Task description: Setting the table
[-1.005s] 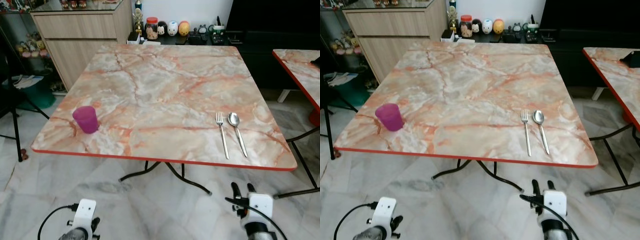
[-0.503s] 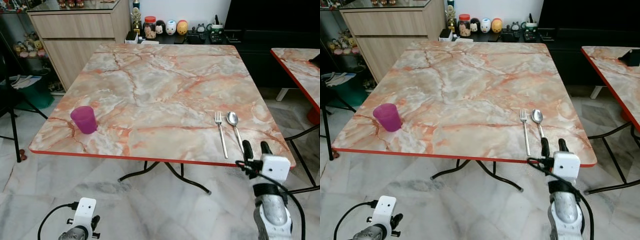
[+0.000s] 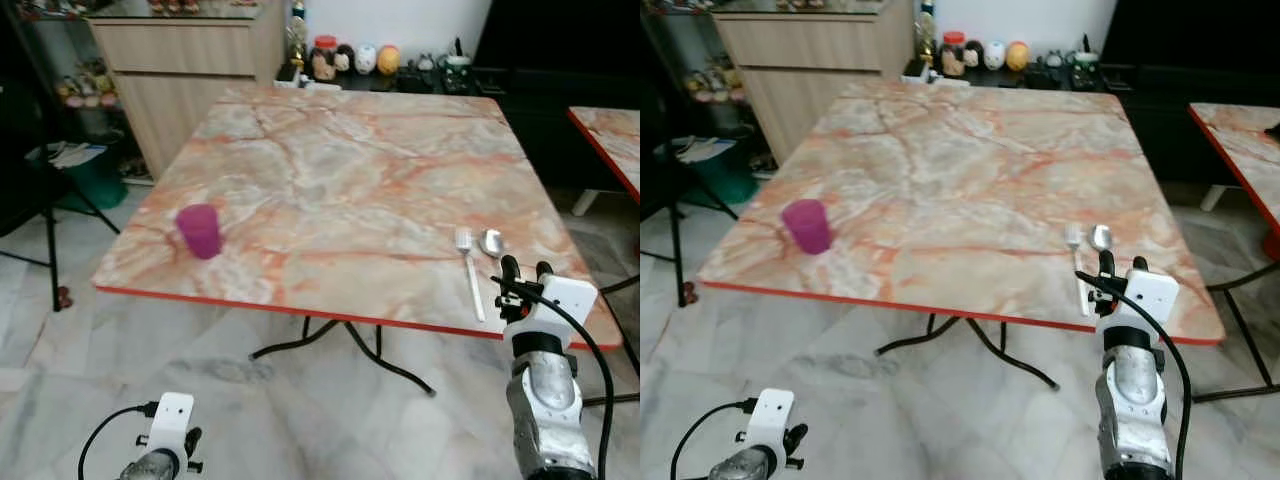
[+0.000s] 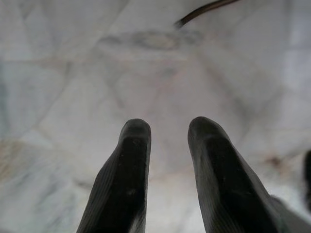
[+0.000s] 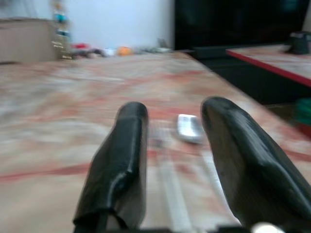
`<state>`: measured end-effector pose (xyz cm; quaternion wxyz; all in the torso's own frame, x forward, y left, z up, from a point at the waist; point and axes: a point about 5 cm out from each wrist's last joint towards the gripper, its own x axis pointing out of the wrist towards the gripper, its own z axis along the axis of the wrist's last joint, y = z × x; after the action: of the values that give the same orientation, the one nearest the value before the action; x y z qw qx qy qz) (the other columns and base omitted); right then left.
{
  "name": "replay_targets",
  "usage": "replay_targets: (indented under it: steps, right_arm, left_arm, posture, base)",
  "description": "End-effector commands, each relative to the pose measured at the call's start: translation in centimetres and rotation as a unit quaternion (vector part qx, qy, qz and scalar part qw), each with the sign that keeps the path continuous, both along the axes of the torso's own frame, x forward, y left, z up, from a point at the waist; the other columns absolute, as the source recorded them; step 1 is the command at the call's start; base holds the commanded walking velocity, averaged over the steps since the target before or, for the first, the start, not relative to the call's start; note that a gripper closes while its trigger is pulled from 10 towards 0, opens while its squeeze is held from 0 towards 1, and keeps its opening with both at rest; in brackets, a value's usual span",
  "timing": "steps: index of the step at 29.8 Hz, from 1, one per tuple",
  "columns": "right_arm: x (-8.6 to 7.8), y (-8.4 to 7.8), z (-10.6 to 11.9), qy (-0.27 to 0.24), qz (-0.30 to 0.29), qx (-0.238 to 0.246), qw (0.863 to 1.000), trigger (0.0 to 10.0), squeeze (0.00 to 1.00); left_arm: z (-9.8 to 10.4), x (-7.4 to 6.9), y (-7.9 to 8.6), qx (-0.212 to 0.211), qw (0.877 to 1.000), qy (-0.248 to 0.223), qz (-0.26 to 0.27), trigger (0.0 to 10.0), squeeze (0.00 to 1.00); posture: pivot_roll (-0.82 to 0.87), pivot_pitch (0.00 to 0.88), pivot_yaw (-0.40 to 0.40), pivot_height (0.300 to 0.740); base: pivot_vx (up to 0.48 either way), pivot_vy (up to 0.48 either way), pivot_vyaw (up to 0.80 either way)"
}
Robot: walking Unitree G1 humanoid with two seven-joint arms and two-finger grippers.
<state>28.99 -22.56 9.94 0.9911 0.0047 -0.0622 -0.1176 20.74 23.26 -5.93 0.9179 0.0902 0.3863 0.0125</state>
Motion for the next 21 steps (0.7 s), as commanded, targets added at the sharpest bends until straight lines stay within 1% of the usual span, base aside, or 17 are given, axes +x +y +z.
replay_targets:
  steps: [1,4,11,21]
  right_arm:
    - [-0.22,-0.75,-0.22,0.011,-0.011,0.003,1.0,10.0,0.0]
    - [-0.18,-0.75,-0.2,0.011,-0.01,0.002,1.0,10.0,0.0]
    - [-0.05,-0.81,-0.11,0.008,-0.015,-0.001,1.0,10.0,0.0]
    - [0.06,-0.9,0.0,0.006,-0.015,0.0,1.0,10.0,0.0]
  left_arm:
    - [-0.04,0.02,-0.1,0.0,1.0,0.001,0.003,10.0,0.0]
    - [-0.06,-0.01,-0.1,0.002,1.0,0.003,0.001,10.0,0.0]
    - [-0.06,0.0,-0.22,0.005,1.0,0.001,-0.006,10.0,0.0]
    - [-0.32,-0.44,-0.17,0.0,1.0,0.011,-0.01,10.0,0.0]
  posture:
    - [-0.03,0.0,0.026,0.74]
    - [-0.03,0.0,0.026,0.74]
    - [-0.02,0.0,0.027,0.74]
    - [-0.02,0.0,0.025,0.74]
  base:
    - [0.0,0.337,-0.57]
    - [0.0,0.334,-0.77]
    - [0.0,0.0,0.0]
    - [0.0,0.0,0.0]
